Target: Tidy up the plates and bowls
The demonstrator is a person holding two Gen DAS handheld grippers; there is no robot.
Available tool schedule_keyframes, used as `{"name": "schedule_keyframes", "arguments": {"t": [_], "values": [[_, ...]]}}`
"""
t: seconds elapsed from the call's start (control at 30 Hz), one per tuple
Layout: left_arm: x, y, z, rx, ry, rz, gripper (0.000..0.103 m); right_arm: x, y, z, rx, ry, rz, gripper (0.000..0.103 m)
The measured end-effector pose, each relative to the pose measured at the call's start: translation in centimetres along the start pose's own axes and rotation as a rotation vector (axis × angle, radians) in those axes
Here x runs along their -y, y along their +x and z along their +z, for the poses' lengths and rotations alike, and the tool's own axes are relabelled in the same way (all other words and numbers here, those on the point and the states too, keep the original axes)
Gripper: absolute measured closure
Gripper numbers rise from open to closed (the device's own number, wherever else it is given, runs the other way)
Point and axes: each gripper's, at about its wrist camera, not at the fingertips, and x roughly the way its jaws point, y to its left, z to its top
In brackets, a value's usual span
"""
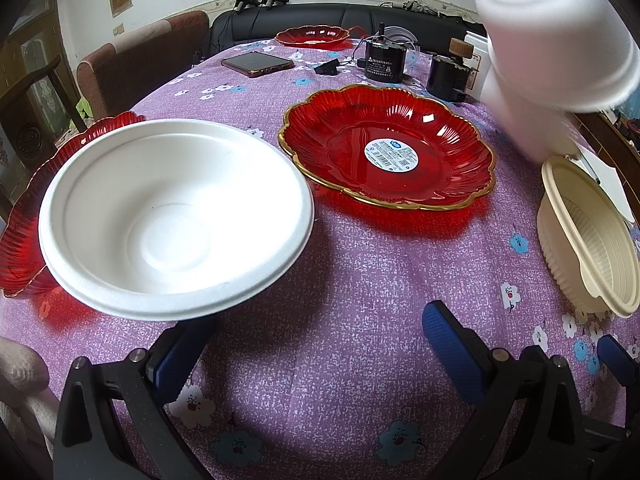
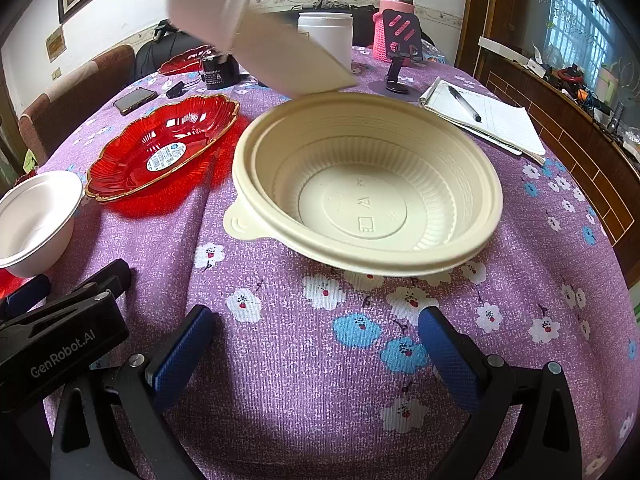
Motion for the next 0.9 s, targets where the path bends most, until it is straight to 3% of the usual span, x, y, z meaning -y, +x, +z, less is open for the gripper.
{"name": "schedule_keyframes", "arguments": {"t": [0.9], "values": [[-0.01, 0.01, 0.0, 0.0, 0.0, 0.0, 0.0, -0.06, -0.05, 0.01, 0.0, 0.0, 0.0, 0.001]]}}
